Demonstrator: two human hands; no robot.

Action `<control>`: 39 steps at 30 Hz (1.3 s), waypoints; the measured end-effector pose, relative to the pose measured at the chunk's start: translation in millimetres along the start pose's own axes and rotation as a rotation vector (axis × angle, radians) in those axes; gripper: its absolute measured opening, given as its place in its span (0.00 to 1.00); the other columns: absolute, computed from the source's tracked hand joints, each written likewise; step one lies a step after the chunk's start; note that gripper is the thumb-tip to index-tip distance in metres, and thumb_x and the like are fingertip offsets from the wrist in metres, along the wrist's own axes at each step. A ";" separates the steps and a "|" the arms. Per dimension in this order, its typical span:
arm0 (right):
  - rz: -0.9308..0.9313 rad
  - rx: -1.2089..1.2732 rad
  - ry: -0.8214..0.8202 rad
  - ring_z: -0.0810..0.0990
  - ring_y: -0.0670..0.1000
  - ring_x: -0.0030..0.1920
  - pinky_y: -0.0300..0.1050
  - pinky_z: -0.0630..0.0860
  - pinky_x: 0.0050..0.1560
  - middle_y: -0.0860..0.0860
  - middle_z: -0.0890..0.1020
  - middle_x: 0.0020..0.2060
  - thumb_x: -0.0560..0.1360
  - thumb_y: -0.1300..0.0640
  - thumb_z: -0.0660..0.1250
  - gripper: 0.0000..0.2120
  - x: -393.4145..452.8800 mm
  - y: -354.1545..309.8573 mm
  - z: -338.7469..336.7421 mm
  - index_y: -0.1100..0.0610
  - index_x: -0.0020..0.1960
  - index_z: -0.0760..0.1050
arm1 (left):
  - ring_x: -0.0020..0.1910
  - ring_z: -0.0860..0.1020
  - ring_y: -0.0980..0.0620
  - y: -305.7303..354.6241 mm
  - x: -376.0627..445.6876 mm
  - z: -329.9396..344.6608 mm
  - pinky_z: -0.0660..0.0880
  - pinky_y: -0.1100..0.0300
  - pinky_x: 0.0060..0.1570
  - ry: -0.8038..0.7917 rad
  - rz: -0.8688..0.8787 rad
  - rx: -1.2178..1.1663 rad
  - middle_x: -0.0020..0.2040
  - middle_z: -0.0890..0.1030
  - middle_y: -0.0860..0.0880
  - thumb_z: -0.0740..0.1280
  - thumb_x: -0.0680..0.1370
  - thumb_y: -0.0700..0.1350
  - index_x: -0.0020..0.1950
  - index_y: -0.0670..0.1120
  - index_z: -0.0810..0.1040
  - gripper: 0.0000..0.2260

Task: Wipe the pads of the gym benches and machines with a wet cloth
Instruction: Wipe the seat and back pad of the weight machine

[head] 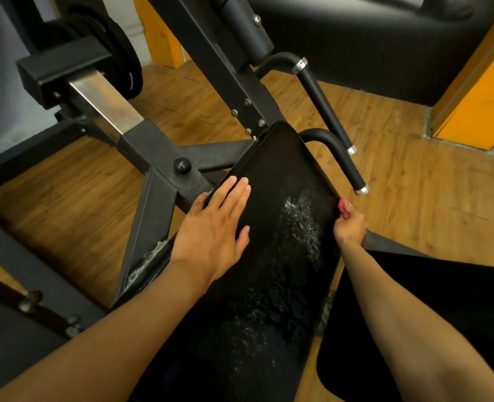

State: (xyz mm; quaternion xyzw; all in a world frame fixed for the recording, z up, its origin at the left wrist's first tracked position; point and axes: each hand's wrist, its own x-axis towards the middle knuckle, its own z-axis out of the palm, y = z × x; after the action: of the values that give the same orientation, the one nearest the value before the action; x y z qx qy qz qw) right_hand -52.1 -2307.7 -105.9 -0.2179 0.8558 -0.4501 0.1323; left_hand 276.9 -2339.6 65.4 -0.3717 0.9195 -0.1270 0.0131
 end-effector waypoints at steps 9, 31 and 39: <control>-0.070 0.040 0.107 0.72 0.53 0.72 0.42 0.58 0.74 0.49 0.79 0.66 0.76 0.76 0.56 0.31 -0.5 -28.6 22.0 0.54 0.72 0.76 | 0.83 0.40 0.51 0.6 0.7 3.9 0.57 0.48 0.80 0.028 -0.001 -0.002 0.84 0.39 0.50 0.45 0.85 0.59 0.84 0.47 0.41 0.32; -0.366 0.136 -0.062 0.68 0.47 0.74 0.31 0.59 0.73 0.51 0.76 0.71 0.77 0.73 0.62 0.31 -52.1 -98.3 28.0 0.51 0.76 0.71 | 0.83 0.41 0.51 1.1 0.1 6.0 0.57 0.47 0.79 0.064 0.008 0.015 0.85 0.41 0.50 0.44 0.85 0.59 0.84 0.45 0.42 0.32; 0.192 0.026 -0.119 0.72 0.57 0.73 0.31 0.62 0.61 0.55 0.79 0.64 0.84 0.66 0.59 0.17 13.6 -11.0 -12.8 0.63 0.71 0.74 | 0.83 0.42 0.50 0.9 1.8 8.7 0.57 0.46 0.79 0.077 0.010 0.011 0.85 0.42 0.49 0.45 0.84 0.59 0.84 0.45 0.43 0.32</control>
State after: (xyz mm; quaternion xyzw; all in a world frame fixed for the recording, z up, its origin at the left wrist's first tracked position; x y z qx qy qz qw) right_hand -66.6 -2310.8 -90.0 -0.1594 0.8574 -0.4327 0.2284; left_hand 276.1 -2342.1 56.9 -0.3618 0.9204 -0.1465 -0.0196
